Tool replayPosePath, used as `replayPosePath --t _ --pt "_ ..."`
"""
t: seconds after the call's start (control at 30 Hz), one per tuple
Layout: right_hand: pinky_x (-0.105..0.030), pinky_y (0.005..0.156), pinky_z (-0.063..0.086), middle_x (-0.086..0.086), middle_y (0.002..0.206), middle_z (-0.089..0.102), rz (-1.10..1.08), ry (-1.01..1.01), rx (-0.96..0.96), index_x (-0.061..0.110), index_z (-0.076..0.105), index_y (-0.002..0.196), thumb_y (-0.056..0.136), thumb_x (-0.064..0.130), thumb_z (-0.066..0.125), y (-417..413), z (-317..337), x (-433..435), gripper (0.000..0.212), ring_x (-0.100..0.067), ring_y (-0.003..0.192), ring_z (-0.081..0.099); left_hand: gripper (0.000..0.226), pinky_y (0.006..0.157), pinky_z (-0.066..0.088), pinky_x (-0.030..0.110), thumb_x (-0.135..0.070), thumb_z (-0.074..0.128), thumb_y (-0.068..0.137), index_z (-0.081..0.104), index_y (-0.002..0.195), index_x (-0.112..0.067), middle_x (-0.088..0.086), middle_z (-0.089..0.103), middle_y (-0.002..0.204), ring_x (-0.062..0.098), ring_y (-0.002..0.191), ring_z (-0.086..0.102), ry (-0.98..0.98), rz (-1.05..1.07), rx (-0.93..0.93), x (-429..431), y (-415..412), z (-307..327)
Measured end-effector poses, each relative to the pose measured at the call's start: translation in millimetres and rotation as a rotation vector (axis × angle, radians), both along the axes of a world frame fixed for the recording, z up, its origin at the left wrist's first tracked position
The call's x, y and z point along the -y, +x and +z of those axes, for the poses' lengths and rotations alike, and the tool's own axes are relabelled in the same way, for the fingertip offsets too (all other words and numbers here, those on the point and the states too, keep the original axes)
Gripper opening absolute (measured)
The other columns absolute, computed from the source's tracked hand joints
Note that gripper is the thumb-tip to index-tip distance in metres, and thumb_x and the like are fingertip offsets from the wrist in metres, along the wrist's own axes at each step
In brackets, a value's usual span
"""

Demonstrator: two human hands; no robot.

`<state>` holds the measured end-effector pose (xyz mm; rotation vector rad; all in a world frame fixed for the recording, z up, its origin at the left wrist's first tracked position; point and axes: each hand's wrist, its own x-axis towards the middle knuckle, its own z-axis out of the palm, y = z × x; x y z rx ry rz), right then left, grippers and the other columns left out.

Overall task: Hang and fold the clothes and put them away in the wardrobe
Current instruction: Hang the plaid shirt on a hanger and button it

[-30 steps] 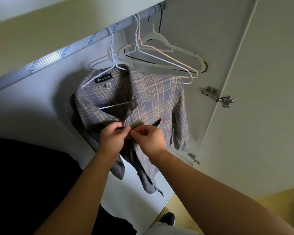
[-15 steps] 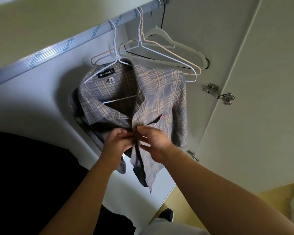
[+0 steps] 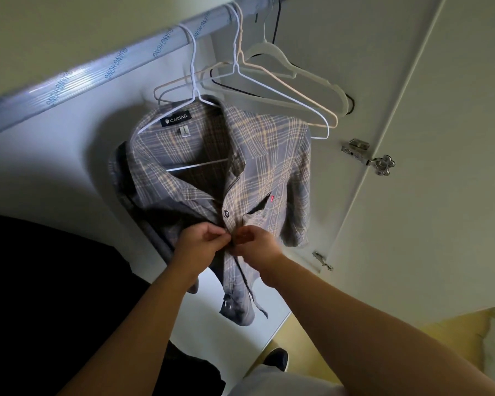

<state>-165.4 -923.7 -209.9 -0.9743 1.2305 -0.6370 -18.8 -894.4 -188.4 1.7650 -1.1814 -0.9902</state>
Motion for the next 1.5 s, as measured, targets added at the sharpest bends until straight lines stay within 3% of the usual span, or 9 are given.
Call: replayPosePath --t 0.17,0.3,0.5,0.63,0.73,0.93,1.2,1.3,1.5 --pt "-0.01 0.045 0.038 0.013 0.064 0.061 0.038 -0.155 -0.224 0.029 0.074 0.089 0.092 0.023 0.07 -8.0 -7.8 1.6 0.007 -0.001 0.051 0.052 0.01 0.078 0.051 0.03 -0.017 0.07 0.094 0.063 0.092 -0.024 -0.004 0.071 0.091 0.012 0.087 0.066 -0.012 0.022 0.154 2.3 3.2 -8.0" --pt "-0.025 0.052 0.038 0.002 0.072 0.058 0.151 -0.334 -0.464 0.023 0.059 0.085 0.102 0.031 0.053 -17.7 -7.3 1.7 0.02 -0.015 0.062 0.052 0.016 0.069 0.047 0.025 -0.019 0.068 0.094 0.056 0.101 -0.028 -0.017 0.064 0.09 0.003 0.085 0.061 -0.087 -0.057 0.374 -4.9 2.4 -16.8" --pt "-0.022 0.051 0.032 0.002 0.082 0.052 0.231 -0.411 -0.604 0.021 0.052 0.105 0.101 0.032 0.054 -29.4 -16.1 -1.6 0.012 -0.012 0.064 0.048 0.011 0.082 0.049 0.035 -0.021 0.064 0.094 0.069 0.096 -0.011 0.008 0.073 0.095 0.028 0.087 0.064 -0.006 -0.081 0.666 -5.4 -4.4 -33.4" --pt "-0.03 0.071 0.05 -0.005 0.1 0.066 0.304 -0.426 -0.669 0.018 0.066 0.119 0.097 0.028 0.061 -36.1 -22.1 -3.3 0.024 -0.023 0.083 0.06 0.02 0.094 0.047 0.036 -0.019 0.058 0.097 0.07 0.105 -0.005 0.016 0.072 0.11 0.035 0.108 0.065 0.115 -0.16 0.86 -10.3 -8.4 -40.2" --pt "-0.033 0.074 0.053 -0.008 0.097 0.069 0.308 -0.38 -0.695 0.019 0.068 0.111 0.095 0.034 0.062 -41.0 -26.4 -5.0 0.023 -0.027 0.086 0.064 0.015 0.09 0.05 0.04 -0.02 0.057 0.095 0.067 0.093 -0.008 0.02 0.072 0.103 0.039 0.103 0.064 0.144 -0.036 0.673 -12.2 -7.4 -43.5" --pt "-0.019 0.045 0.04 0.007 0.063 0.061 0.144 -0.281 -0.541 0.025 0.058 0.067 0.087 0.034 0.072 -48.4 -34.7 -11.3 0.026 -0.01 0.057 0.056 0.012 0.068 0.038 0.028 -0.017 0.066 0.091 0.055 0.087 -0.015 -0.002 0.058 0.078 0.023 0.076 0.056 0.102 0.063 0.424 -21.7 -9.4 -47.0" --pt "-0.048 0.076 0.062 -0.001 0.089 0.072 0.155 -0.281 -0.421 0.032 0.064 0.087 0.09 0.027 0.069 -46.2 -29.7 -19.7 0.008 -0.024 0.078 0.072 0.008 0.082 0.05 0.04 -0.013 0.065 0.09 0.058 0.094 -0.016 0.008 0.065 0.094 0.029 0.088 0.061 0.184 0.13 0.335 -25.3 -5.4 -48.5" --pt "-0.05 0.07 0.062 -0.003 0.093 0.071 0.156 -0.283 -0.372 0.03 0.064 0.096 0.093 0.019 0.065 -46.5 -26.7 -21.6 0.012 -0.025 0.073 0.074 0.005 0.086 0.059 0.046 -0.008 0.064 0.088 0.067 0.085 -0.005 0.012 0.071 0.077 0.033 0.084 0.07 0.287 0.167 0.068 -23.6 -2.7 -47.9" --pt "-0.041 0.077 0.059 0.0 0.097 0.071 0.184 -0.372 -0.469 0.028 0.062 0.098 0.096 0.032 0.062 -43.3 -23.2 -25.1 0.005 -0.023 0.083 0.069 0.017 0.064 0.06 0.022 0.01 0.054 0.096 0.068 0.087 0.005 0.018 0.073 0.077 0.022 0.072 0.076 0.229 0.209 -0.508 -35.5 -7.0 -35.3"
